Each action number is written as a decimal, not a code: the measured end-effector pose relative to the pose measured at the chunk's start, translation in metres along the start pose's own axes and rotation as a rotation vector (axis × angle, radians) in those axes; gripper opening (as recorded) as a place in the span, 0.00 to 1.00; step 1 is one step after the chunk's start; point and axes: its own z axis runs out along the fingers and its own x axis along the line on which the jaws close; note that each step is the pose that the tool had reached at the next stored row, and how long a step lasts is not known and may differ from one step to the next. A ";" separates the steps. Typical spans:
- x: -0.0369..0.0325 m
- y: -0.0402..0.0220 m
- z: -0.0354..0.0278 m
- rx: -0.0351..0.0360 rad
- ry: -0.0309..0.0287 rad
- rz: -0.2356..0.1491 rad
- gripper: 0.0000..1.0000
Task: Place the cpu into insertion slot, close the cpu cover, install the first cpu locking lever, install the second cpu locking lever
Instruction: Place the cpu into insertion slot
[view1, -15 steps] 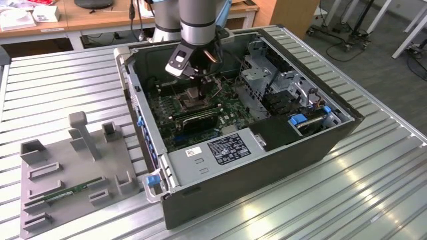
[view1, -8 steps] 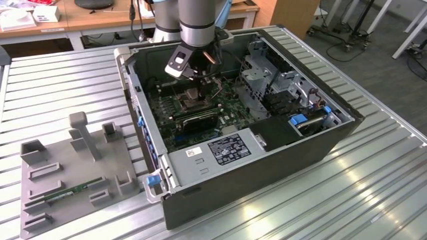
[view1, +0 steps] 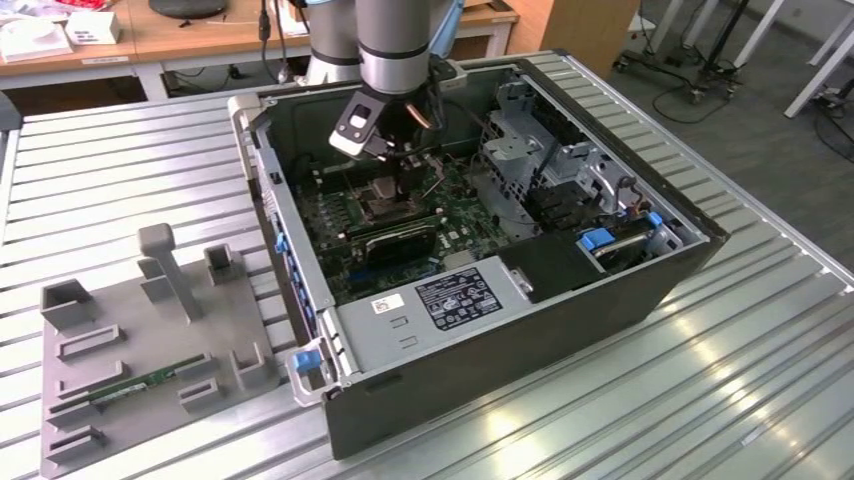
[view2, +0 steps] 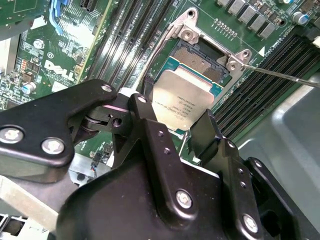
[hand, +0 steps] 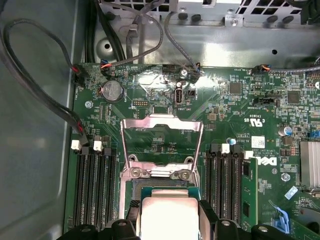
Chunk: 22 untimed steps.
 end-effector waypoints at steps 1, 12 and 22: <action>0.0003 -0.0005 0.0002 0.0001 -0.0002 0.000 0.54; 0.0017 -0.0042 0.0093 0.0002 -0.0004 0.001 0.54; 0.0026 -0.0044 0.0118 0.0002 -0.0005 0.002 0.54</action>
